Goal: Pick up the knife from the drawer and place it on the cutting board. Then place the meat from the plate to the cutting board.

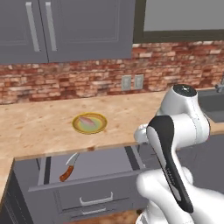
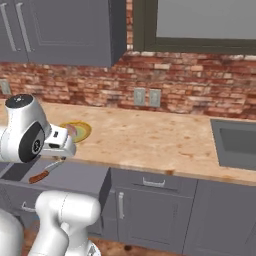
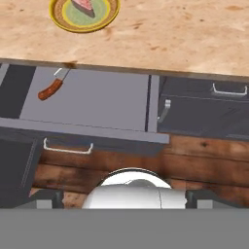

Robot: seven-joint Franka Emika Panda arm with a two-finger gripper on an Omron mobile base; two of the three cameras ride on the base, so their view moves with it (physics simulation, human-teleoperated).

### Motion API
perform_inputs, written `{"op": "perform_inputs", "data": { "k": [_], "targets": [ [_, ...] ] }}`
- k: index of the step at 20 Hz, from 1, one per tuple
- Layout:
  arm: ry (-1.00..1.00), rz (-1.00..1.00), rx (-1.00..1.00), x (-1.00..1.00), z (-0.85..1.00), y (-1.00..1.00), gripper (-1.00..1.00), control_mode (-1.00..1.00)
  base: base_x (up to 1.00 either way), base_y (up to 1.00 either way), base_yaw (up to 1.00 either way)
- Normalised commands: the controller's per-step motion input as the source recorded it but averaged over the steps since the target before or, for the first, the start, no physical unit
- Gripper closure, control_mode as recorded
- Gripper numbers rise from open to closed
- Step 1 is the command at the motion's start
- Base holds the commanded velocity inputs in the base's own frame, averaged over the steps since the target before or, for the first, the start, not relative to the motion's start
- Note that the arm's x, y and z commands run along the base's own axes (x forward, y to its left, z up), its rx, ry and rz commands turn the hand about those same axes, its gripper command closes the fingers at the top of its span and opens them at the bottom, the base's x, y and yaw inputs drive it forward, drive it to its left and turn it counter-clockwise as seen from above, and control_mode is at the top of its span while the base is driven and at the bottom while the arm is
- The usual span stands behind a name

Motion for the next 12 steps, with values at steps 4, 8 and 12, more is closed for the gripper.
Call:
{"op": "perform_inputs", "data": {
  "k": [4, 8, 12],
  "targets": [
    [0.00, 0.00, 0.00, 0.00, 0.00, 0.00, -1.00, 1.00, -0.74, 0.16, 0.00],
    [0.00, 0.00, 0.00, 0.00, 0.00, 0.00, -1.00, 1.00, -0.31, 0.49, 0.00],
    [0.00, 0.00, 0.00, 0.00, 0.00, 0.00, -1.00, 1.00, -0.09, 0.70, 0.00]
  ]
}}
